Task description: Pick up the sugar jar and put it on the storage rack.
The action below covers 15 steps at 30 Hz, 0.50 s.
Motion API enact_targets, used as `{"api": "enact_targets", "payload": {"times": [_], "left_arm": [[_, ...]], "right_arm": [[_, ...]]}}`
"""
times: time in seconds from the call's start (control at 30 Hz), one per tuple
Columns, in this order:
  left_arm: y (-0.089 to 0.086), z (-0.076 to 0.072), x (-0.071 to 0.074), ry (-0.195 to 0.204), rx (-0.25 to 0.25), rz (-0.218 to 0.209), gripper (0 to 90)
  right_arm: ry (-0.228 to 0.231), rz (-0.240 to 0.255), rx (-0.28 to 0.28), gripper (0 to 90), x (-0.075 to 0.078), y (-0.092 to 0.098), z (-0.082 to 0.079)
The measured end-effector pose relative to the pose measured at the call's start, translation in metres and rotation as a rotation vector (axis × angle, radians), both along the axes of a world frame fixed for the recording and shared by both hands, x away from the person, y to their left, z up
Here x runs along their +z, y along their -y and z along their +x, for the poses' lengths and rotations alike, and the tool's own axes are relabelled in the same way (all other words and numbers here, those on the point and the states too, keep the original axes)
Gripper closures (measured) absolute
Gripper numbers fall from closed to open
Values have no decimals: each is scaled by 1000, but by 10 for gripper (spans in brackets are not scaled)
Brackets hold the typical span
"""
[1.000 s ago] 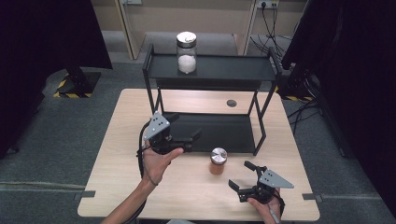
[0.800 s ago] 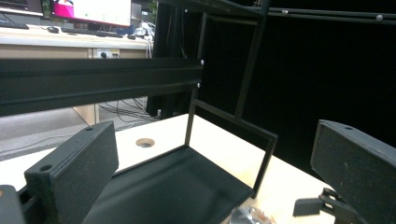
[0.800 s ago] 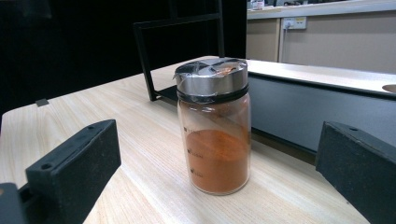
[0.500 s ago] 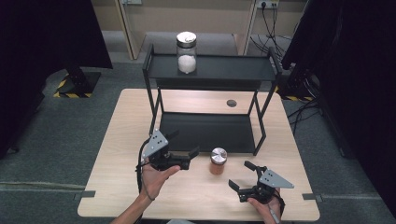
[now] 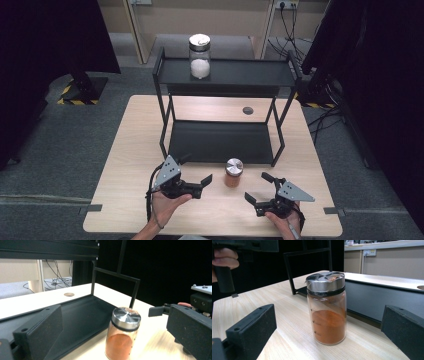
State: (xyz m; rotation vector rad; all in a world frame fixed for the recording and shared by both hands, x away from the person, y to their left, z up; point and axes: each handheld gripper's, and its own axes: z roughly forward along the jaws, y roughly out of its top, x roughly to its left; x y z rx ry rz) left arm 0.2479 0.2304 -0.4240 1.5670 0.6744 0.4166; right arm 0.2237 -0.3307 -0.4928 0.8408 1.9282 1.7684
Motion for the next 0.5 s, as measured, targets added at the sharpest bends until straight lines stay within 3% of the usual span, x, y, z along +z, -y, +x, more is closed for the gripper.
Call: {"api": "enact_targets", "payload": {"times": [0.5], "left_arm": [[-7, -12, -35, -12, 28, -19, 3]], "right_arm": [[3, -1, -1, 4, -1, -1, 0]]}}
